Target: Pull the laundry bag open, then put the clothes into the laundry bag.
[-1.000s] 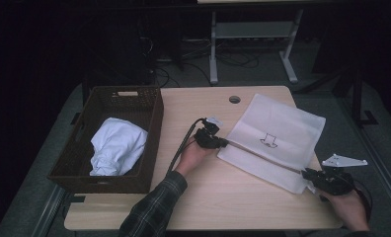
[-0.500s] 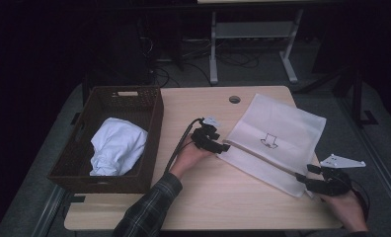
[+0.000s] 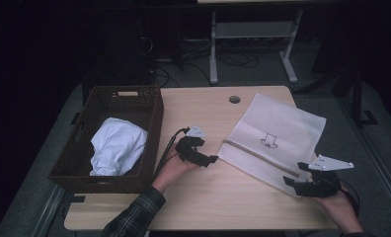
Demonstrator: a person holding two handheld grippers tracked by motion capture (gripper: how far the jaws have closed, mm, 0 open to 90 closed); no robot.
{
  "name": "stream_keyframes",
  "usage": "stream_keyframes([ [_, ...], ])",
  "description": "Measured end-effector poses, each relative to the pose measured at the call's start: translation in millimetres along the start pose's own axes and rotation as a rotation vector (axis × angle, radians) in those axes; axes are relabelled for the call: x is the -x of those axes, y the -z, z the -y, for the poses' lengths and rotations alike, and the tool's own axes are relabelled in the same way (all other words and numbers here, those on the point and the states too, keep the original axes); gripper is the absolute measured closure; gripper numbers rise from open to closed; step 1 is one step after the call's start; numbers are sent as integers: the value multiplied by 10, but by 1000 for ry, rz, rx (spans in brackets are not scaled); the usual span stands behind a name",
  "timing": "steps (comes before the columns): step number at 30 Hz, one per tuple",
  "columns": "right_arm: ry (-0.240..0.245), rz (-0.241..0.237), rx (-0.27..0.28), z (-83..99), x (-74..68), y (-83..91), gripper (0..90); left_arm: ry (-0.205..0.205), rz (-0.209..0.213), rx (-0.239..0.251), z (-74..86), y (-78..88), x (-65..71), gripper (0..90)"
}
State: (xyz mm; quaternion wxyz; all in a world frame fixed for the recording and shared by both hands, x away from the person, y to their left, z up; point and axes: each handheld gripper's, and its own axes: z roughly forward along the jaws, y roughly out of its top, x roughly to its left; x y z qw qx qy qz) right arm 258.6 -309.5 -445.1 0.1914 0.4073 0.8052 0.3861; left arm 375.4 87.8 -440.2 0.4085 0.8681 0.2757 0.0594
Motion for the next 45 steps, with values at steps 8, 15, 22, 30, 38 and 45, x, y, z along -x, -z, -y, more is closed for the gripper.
stream_keyframes([
  [8,26,-21,6,-52,-112,-12,162,8,-16,-5,217,195,78,145],
  [15,55,-68,11,-89,-252,-70,142,13,-32,13,356,352,156,142],
  [22,94,-118,5,-134,-450,-136,143,24,-91,-10,437,453,251,148],
  [30,115,-128,-6,-134,-512,-175,144,18,-99,-36,473,534,258,148],
  [38,117,-134,5,-121,-512,-179,144,-7,-87,-59,419,635,279,148],
  [45,119,-146,1,-107,-524,-202,143,-3,-67,-83,377,670,283,147],
])
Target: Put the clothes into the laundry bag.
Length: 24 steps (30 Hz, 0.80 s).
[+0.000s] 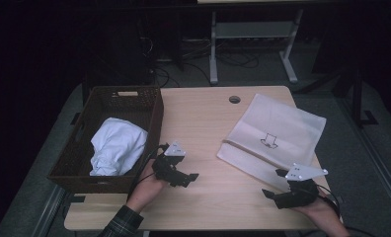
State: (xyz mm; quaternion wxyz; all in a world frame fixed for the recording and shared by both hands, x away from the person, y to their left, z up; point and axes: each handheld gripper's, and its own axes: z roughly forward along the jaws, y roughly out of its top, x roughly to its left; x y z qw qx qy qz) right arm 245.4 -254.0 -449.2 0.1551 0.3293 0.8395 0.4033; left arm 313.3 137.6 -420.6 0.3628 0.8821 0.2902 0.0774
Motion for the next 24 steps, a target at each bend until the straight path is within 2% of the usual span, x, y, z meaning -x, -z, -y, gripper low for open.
stream_keyframes([
  [3,-5,-2,0,3,1,-5,143,-3,-4,-9,-23,13,10,147],
  [5,-5,-4,-3,9,6,-21,143,15,22,0,-72,51,3,147],
  [10,-5,-7,-7,11,7,-28,143,24,13,-9,-124,107,-18,147],
  [12,-6,-12,-5,16,8,-27,144,16,6,-7,-161,146,-29,147],
  [16,-12,-20,-10,20,13,-39,148,10,17,4,-194,185,-31,148],
  [18,-4,-20,-12,18,9,-46,148,-10,6,-9,-239,217,-31,147],
  [24,-1,-19,-11,18,9,-44,145,-19,5,-8,-307,281,-62,147],
])
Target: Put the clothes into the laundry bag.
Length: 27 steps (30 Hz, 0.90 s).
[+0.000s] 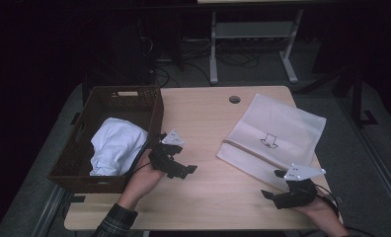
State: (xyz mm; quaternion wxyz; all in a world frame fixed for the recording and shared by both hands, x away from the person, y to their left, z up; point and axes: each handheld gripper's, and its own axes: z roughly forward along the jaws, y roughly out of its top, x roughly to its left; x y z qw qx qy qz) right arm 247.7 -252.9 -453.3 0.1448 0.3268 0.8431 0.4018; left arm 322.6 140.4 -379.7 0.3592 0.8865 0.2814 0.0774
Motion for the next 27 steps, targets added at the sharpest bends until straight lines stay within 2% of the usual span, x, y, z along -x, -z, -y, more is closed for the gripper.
stream_keyframes([
  [9,-32,34,51,-19,-48,-20,146,6,0,14,-94,97,-69,147],
  [12,-21,12,60,-28,-59,-28,134,12,-6,18,-113,141,-111,147],
  [15,-7,15,60,-30,-70,-23,133,14,-4,20,-113,174,-136,147],
  [20,-11,25,59,-24,-68,-18,134,17,-8,30,-145,244,-186,147],
  [27,-18,15,51,-25,-68,-17,134,20,-19,36,-190,329,-276,147],
])
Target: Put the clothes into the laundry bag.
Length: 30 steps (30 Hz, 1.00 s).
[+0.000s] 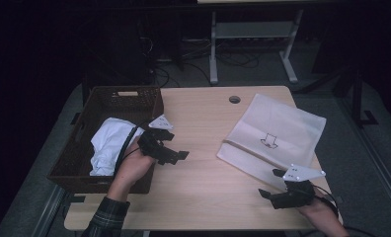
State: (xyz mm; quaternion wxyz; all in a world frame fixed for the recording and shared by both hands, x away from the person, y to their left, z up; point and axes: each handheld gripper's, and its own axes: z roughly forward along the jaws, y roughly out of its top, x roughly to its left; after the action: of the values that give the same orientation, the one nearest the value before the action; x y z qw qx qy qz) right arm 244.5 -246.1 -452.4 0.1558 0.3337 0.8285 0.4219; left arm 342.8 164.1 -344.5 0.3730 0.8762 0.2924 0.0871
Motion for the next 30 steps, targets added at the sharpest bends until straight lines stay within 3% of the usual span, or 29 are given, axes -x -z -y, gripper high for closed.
stream_keyframes([
  [10,9,3,-17,15,2,-4,134,33,-34,33,-63,212,-216,148],
  [30,16,-11,-29,26,5,-5,133,79,-93,75,134,522,-471,148],
])
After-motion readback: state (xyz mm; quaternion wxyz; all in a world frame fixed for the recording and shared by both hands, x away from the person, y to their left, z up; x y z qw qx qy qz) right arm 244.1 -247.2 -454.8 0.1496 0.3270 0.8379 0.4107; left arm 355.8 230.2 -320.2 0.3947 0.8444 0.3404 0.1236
